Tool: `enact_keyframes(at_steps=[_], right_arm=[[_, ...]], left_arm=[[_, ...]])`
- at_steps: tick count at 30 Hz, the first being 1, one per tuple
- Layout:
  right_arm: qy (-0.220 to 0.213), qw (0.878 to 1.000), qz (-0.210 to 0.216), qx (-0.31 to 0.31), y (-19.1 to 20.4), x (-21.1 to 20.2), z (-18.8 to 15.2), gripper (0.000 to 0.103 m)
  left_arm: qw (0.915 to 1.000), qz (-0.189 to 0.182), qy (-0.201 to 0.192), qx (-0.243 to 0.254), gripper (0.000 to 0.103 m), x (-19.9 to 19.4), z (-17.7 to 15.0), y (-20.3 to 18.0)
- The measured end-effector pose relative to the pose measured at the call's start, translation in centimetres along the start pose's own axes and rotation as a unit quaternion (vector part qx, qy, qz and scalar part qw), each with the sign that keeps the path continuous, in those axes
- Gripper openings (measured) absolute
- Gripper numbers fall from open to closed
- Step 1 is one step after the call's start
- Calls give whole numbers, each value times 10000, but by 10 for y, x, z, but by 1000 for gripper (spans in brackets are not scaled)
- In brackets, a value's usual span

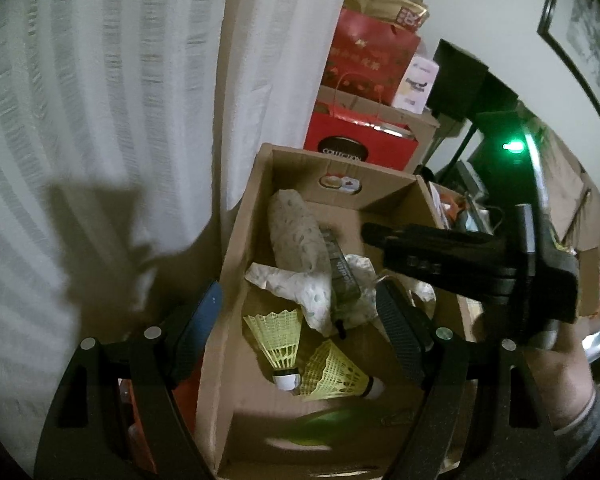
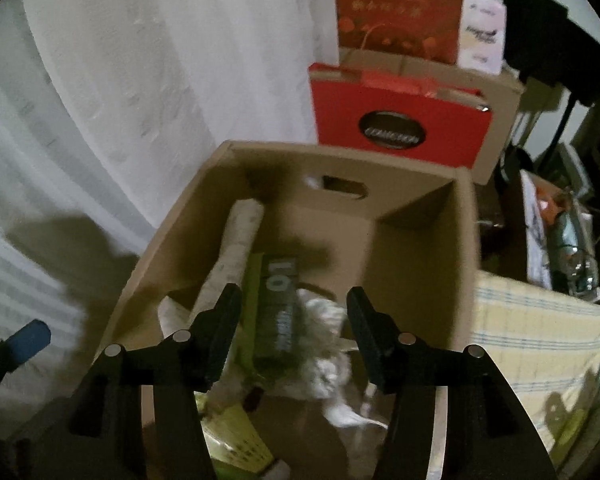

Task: Organize objects
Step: 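Lower the green box into the cardboard box and open the right gripper, then withdraw both grippers from the box back toward the table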

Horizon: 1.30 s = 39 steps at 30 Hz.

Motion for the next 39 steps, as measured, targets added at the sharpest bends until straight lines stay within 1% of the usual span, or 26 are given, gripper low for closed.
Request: enact_keyframes(at_steps=[5,7,9,11,12,15,19,23,28,31,34,36,39], right_arm=[[-204,9997,-100,-24,-7,-31,-3,56],[-285,9995,-146,-10,-11,-39,-4,58],[-366,9991,-206,-2,-15,-49,-6,59],[-444,9987,-257,-6,-20,-59,-10,59],[-488,9983,-312,-25,-22,-63,-13,59],[-587,9957,-690,-212,-29,-78,-26,59],[-675,9950,-724,-152,-34,-90,-42,60],[-771,9926,-902,-257,-35,-105,-55,65],[-811,9922,-928,-213,-37,-120,-71,71],[-836,9920,-935,-170,-39,-127,-79,76],[-868,9916,-947,-113,-42,-135,-88,76],[-884,9915,-948,-64,-44,-138,-94,77],[-914,9906,-1016,-35,-48,-145,-102,81]], left_arm=[[9999,89,12,123,78,-2,-4,-5],[9998,92,23,163,80,-4,-7,-7],[9998,97,15,193,87,-5,-10,-10],[9998,85,0,201,88,-8,-12,-12],[9998,78,-5,203,88,-10,-13,-14],[9997,108,-10,238,88,-14,-18,-17],[9993,178,-90,326,88,-19,-26,-22],[9991,173,-112,358,88,-22,-36,-28],[9990,169,-120,390,88,-25,-47,-34],[9989,181,-122,414,88,-28,-53,-36],[9987,211,-154,438,89,-33,-58,-38],[9986,201,-177,449,93,-36,-60,-39],[9984,208,-236,473,94,-42,-63,-41]])
Point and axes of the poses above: each gripper's, at about its wrist camera, not at the fingertips, and x roughly the way its jaws point, y to its left, z to its top, the point moved 10 cm from there along x, roughly the way its jaws point, and after that the axes turned 12 degrees about z, right-handed, at the moved point
